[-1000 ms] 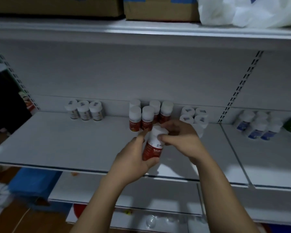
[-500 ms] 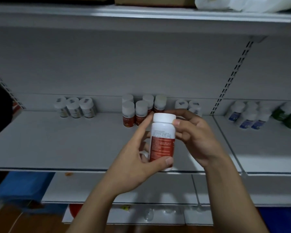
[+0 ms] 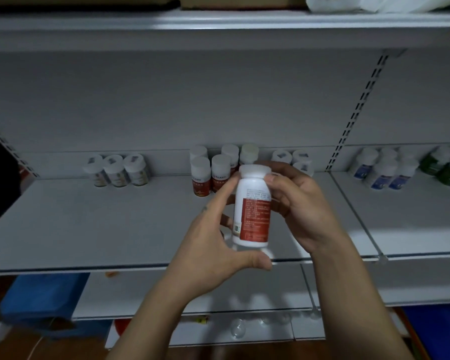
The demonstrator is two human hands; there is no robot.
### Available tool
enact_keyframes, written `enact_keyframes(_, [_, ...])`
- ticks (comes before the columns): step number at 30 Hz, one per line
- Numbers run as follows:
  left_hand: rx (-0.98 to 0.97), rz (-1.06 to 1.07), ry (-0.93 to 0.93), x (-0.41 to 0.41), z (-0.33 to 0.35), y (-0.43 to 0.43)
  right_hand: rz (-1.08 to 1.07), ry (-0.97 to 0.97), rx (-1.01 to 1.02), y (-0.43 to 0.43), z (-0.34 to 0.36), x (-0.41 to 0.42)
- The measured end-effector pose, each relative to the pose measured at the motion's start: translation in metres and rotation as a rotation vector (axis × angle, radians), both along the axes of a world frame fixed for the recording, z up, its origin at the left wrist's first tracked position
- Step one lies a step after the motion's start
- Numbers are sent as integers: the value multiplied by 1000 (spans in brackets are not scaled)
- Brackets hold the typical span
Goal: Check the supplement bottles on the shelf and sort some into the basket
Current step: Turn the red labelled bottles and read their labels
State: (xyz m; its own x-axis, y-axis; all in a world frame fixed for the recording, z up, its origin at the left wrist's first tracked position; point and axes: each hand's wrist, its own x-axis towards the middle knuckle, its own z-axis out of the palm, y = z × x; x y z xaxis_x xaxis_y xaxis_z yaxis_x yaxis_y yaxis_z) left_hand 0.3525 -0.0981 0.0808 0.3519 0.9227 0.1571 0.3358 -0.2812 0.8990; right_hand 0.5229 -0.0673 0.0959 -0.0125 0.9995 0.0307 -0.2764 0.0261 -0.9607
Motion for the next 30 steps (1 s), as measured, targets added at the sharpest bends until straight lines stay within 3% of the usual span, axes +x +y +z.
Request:
enact_keyframes(7, [-13, -20, 21, 3, -4, -5, -69, -9, -23, -1, 1, 0])
enact_keyframes(15, [15, 126, 83, 24, -13, -7, -104, -85, -11, -3, 1, -2])
enact_keyframes(23, [-55, 118, -184, 27, -9, -14, -35, -20, -40, -5, -2, 21])
enact_keyframes(30, [-29, 72, -92, 36, -10, -18, 2, -42, -18, -12, 2, 34])
